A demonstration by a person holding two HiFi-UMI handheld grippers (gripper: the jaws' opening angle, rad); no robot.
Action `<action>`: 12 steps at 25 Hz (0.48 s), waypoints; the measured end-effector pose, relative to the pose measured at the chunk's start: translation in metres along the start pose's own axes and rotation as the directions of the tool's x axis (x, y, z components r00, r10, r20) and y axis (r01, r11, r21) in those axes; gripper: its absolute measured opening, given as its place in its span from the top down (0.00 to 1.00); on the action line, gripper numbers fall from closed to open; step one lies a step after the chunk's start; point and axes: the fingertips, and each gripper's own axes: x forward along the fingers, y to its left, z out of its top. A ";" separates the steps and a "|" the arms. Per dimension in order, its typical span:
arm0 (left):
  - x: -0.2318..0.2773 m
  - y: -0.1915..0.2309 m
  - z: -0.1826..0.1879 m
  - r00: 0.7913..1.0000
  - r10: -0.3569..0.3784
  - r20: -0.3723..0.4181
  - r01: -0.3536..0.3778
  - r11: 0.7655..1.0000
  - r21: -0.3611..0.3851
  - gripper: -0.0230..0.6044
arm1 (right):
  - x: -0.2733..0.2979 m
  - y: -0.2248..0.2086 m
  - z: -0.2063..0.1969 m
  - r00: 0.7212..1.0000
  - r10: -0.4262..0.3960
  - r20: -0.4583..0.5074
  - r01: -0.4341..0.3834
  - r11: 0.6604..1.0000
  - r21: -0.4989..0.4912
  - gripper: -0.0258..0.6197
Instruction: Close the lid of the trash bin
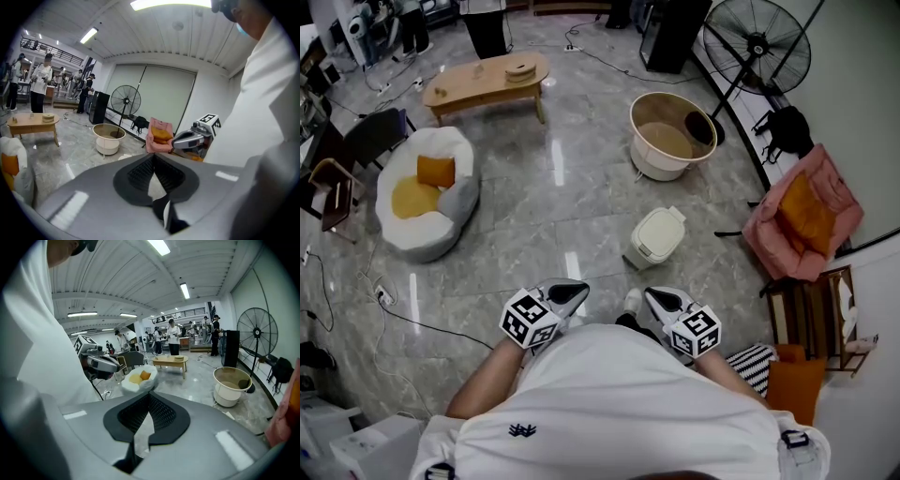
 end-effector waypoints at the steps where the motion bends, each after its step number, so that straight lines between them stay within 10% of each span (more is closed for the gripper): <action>1: 0.000 0.000 0.000 1.000 0.001 0.000 -0.001 1.000 -0.001 0.87 | 0.001 0.001 0.000 1.000 0.004 -0.003 -0.004 1.000 -0.004 0.96; 12: -0.001 0.002 -0.002 1.000 -0.003 0.003 0.003 1.000 -0.005 0.87 | 0.004 -0.004 0.007 1.000 -0.008 0.004 0.008 1.000 -0.013 0.96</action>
